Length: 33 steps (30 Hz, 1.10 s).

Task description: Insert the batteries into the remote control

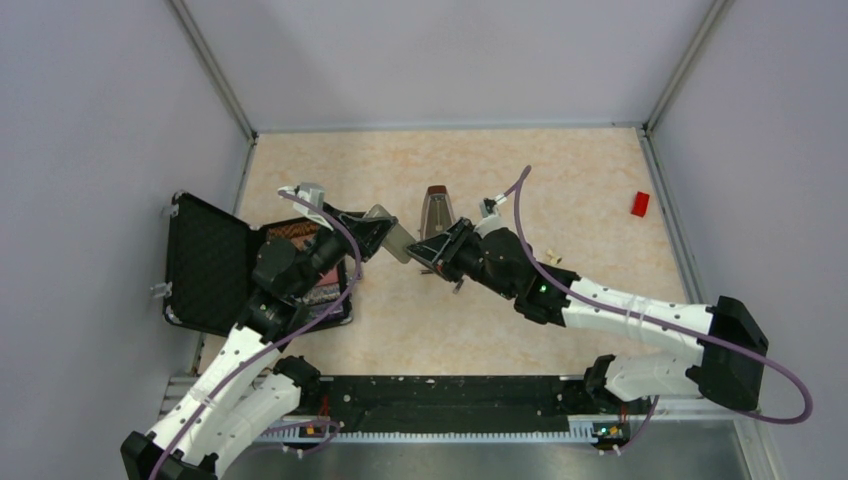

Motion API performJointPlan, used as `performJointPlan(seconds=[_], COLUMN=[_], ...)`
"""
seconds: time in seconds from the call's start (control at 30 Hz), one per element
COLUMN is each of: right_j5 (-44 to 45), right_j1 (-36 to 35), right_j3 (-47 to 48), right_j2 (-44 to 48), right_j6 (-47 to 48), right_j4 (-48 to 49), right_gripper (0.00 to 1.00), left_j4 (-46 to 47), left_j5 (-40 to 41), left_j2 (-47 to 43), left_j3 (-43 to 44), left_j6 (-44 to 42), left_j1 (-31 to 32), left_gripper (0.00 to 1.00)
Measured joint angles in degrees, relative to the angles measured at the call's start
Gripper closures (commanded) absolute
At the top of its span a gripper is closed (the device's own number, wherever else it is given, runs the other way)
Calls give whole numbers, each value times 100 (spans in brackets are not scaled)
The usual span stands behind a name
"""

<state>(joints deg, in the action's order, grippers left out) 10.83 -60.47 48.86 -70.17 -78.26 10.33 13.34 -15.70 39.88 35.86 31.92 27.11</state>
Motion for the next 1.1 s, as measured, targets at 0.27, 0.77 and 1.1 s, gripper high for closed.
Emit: performJointPlan(seconds=[0.27,0.77,1.1], right_j5=[-17,-39,70], right_j1=[0,0,173], right_j3=[2,186,-472], right_j2=[-72,-153,531], right_j6=[-42,-20,605], right_j4=[33,-337,-1314], right_gripper=[71,66,11], left_j4=[-63,-87,315], left_j5=[59,136,291], left_j2=[0,4,105], left_j3=[-31,-144,-1266], left_j6=[87,238,1539], left_j1=[-20,-26,33], left_gripper=[100,100,100])
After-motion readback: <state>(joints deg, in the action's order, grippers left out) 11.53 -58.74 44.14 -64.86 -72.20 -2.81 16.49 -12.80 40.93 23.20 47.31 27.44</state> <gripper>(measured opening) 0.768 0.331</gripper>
